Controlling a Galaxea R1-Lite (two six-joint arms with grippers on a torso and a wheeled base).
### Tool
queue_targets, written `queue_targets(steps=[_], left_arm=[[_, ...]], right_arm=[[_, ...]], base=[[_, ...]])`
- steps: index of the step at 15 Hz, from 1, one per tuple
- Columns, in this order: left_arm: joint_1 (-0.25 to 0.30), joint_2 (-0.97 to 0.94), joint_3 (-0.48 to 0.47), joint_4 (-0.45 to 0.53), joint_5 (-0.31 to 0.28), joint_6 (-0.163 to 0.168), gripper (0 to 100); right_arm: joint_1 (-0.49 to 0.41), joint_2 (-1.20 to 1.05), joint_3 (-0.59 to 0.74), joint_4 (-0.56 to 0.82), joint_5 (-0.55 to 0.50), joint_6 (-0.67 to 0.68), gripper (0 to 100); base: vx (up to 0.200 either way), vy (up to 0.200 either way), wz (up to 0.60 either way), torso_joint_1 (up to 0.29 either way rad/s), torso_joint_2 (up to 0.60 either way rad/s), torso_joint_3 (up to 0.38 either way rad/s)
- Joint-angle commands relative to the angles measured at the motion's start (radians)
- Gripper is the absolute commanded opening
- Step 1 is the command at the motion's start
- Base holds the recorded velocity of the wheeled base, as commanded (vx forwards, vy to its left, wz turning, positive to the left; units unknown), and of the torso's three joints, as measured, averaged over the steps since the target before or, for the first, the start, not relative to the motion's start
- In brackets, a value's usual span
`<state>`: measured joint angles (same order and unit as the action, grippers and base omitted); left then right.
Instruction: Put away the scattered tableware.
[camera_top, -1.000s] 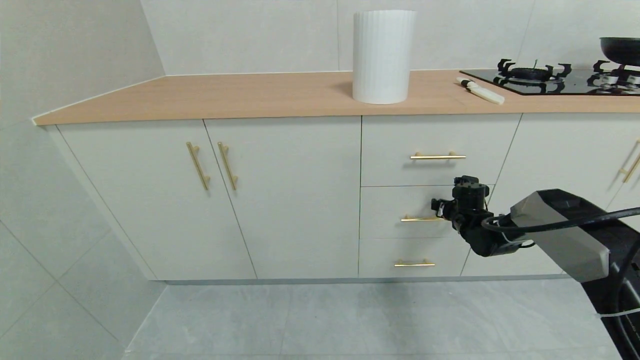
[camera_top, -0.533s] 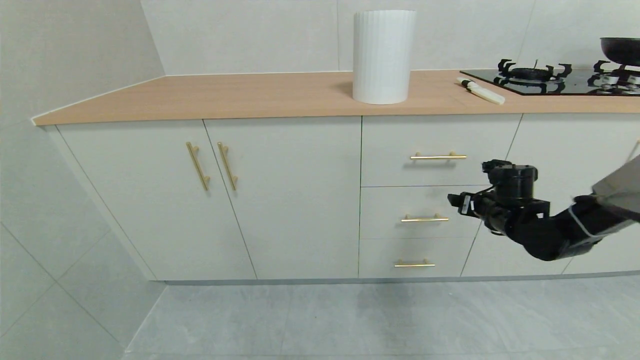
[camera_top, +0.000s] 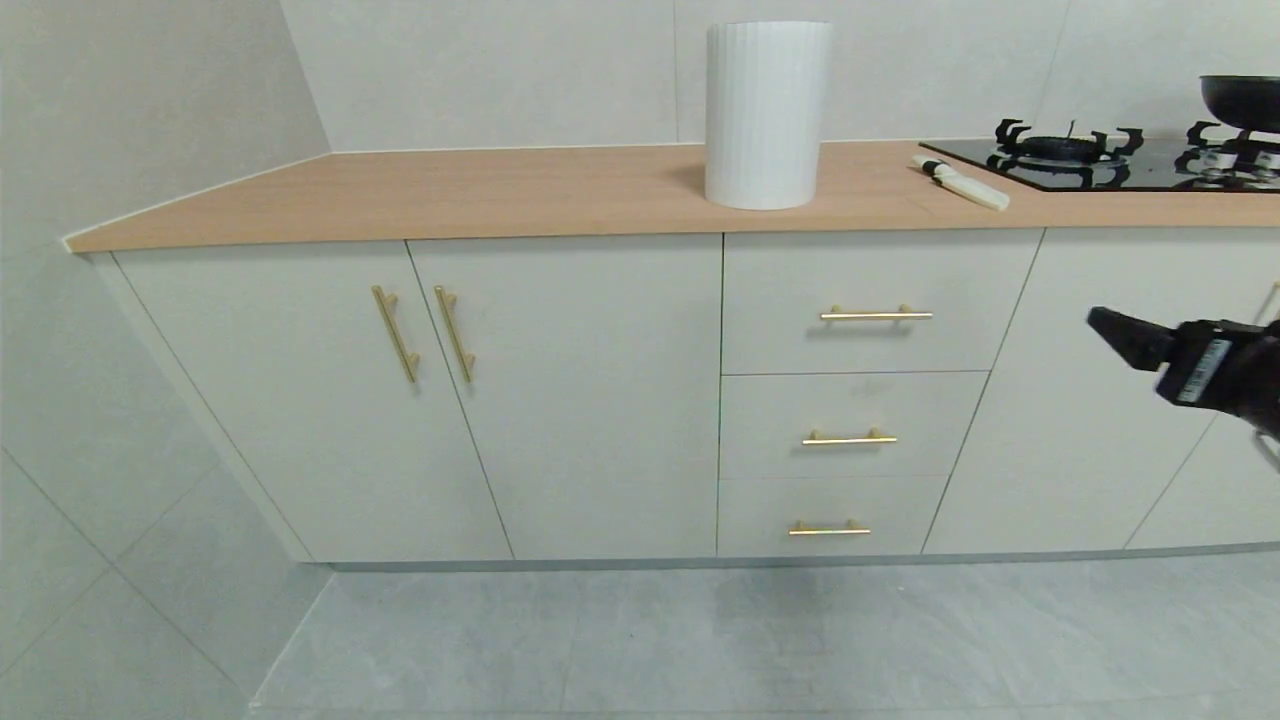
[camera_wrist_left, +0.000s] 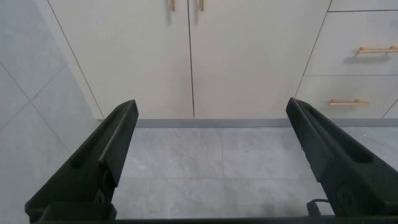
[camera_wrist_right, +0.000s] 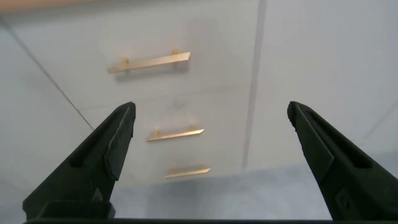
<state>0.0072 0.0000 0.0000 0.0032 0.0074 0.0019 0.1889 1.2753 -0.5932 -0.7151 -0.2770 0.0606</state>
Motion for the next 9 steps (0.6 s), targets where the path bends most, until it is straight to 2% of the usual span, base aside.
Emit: queue_targets(steps=[1, 5, 9], left_arm=[[0.000, 0.002, 0.000, 0.000, 0.000, 0.001, 100], [0.000, 0.002, 0.000, 0.000, 0.000, 0.000, 100], [0.000, 0.002, 0.000, 0.000, 0.000, 0.000, 100]], right_arm=[[0.001, -0.444, 0.139, 0.155, 0.001, -0.094, 100], [-0.005, -0.809, 0.128, 0.551, -0.004, -0.131, 100], [-0.103, -1.044, 0.156, 0.721, 0.002, -0.170, 100]], base=[[0.000, 0.000, 0.00, 0.000, 0.00, 0.000], [0.000, 0.000, 0.00, 0.000, 0.00, 0.000], [0.000, 0.000, 0.00, 0.000, 0.00, 0.000]])
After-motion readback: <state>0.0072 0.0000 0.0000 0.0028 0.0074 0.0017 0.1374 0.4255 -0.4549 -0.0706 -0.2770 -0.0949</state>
